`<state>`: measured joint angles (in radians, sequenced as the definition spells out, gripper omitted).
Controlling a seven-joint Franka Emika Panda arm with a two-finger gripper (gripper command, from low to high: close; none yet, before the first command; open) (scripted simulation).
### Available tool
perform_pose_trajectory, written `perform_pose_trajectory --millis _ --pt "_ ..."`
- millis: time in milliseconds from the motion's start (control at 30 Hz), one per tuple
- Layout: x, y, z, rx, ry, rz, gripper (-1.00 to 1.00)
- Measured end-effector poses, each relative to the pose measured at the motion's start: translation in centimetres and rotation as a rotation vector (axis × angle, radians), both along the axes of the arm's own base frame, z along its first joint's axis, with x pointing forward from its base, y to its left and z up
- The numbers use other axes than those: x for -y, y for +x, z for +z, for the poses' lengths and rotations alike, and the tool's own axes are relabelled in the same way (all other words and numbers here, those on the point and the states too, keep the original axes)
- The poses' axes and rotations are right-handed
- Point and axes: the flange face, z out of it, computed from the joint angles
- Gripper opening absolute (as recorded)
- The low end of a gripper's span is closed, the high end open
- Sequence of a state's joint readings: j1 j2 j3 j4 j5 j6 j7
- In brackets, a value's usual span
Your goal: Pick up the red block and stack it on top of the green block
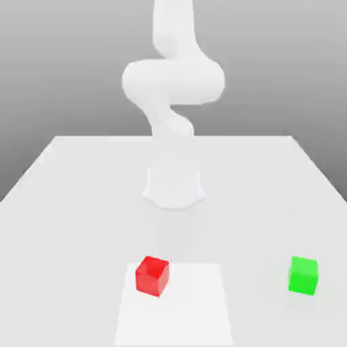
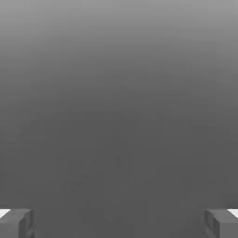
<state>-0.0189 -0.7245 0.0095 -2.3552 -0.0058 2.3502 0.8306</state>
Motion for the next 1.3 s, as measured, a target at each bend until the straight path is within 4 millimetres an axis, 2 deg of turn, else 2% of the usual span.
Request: perform_pose_trajectory --millis 133,200,300,433,533,600,633,833,867,1100,1300 --pt "0.8 4.2 -9.9 -0.151 0.021 -0.066 0.0" --pt "1.4 5.3 -14.9 -0.225 0.034 -0.099 0.0" --pt "2.2 5.9 -22.4 -0.335 0.054 -0.15 0.0" --pt "3.2 4.6 -32.5 -0.489 0.087 -0.221 0.0" --pt "3.7 1.9 -39.9 -0.612 0.116 -0.278 0.0" --pt "3.9 -0.1 -43.8 -0.679 0.134 -0.312 0.0" --pt "3.9 -0.6 -45.1 -0.694 0.137 -0.318 0.0" --pt "3.9 -1.1 -51.1 -0.709 0.141 -0.324 0.0" --pt "3.9 -1.1 -51.6 -0.709 0.141 -0.324 -1.0" --pt "3.9 -1.1 -51.5 -0.708 0.14 -0.324 -1.0" --pt "3.9 -1.0 -46.5 -0.708 0.14 -0.325 -1.0"
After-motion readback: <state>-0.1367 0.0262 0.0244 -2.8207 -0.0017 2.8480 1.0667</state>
